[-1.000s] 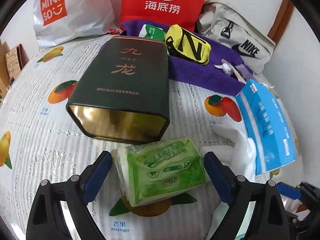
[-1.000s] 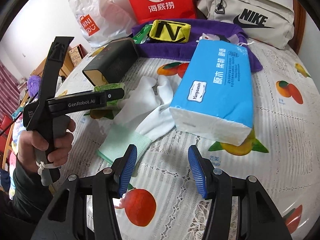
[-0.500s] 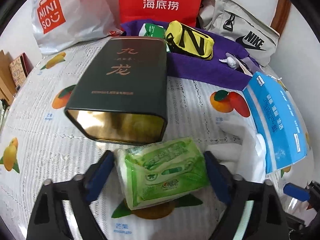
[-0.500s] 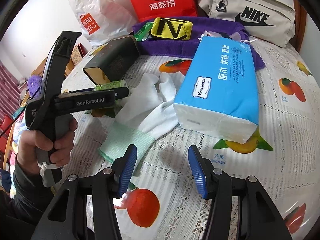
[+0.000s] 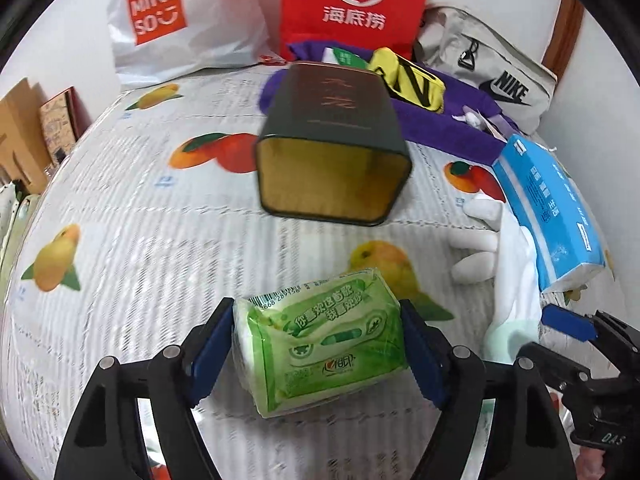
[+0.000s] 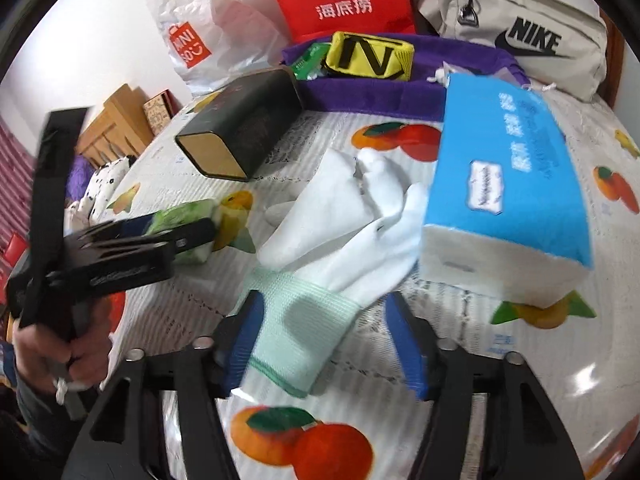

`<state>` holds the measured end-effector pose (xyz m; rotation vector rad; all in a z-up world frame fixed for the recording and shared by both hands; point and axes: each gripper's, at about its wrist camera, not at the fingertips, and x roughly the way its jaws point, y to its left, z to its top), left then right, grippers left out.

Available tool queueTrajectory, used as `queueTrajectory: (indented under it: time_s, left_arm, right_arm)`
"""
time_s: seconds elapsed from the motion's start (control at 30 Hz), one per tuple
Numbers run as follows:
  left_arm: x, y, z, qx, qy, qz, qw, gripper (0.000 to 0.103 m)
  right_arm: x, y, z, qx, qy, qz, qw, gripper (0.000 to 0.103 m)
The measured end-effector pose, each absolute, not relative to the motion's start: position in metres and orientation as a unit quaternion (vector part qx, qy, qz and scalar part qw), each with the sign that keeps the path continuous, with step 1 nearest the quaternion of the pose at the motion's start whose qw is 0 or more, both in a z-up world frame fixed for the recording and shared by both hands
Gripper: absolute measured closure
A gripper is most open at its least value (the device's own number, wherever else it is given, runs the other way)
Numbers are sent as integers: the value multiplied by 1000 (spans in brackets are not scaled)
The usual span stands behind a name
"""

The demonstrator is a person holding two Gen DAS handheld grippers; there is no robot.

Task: Organize soft objects
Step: 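Lift the wet-wipe pack with the left gripper while the right gripper grasps the white glove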

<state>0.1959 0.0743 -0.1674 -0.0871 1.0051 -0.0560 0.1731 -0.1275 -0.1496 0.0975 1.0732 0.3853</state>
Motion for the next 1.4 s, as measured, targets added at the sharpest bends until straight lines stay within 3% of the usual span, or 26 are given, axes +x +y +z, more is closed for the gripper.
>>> queueTrajectory:
  time_s: [0.17,0.4,0.5,0.67,0.97,1.1,1.17,1.2,1.4]
  left_arm:
    - [185,86,-167,-49,472,-27,880,24]
    - [178,92,-169,-51,466,-26,883,24]
    - [178,93,-169,-54,464,-30,883,24]
    - [175,91,-170,-52,460,-27,886,24]
    - [170,90,-170,-54,458,-19,887,24]
    - [170,87,-171,-48,458,-17,888,20]
    - [171,84,-171,-40,459,-17,887,18]
    - [171,81,-172,-34,461,-13,887,17]
    - [168,77,-173,-23,463,-3,886,16]
  right_arm:
    - [174,-118,-152,72,497,159,850,18]
    - [182,-93,-158,24,494,99,863,18]
    - [177,-86,-160,-26,477,74,876,40]
    - [162,-102,-155,-19,472,100,876,84]
    - [101,-153,-152,0,498,139,856,86]
    - [94,-184,-152,22,497,125,859,75]
    - [96,-191,-151,32,492,118,862,46]
    - [99,-192,-151,38,488,116,865,40]
    - [118,-182,-155,64,470,125,871,31]
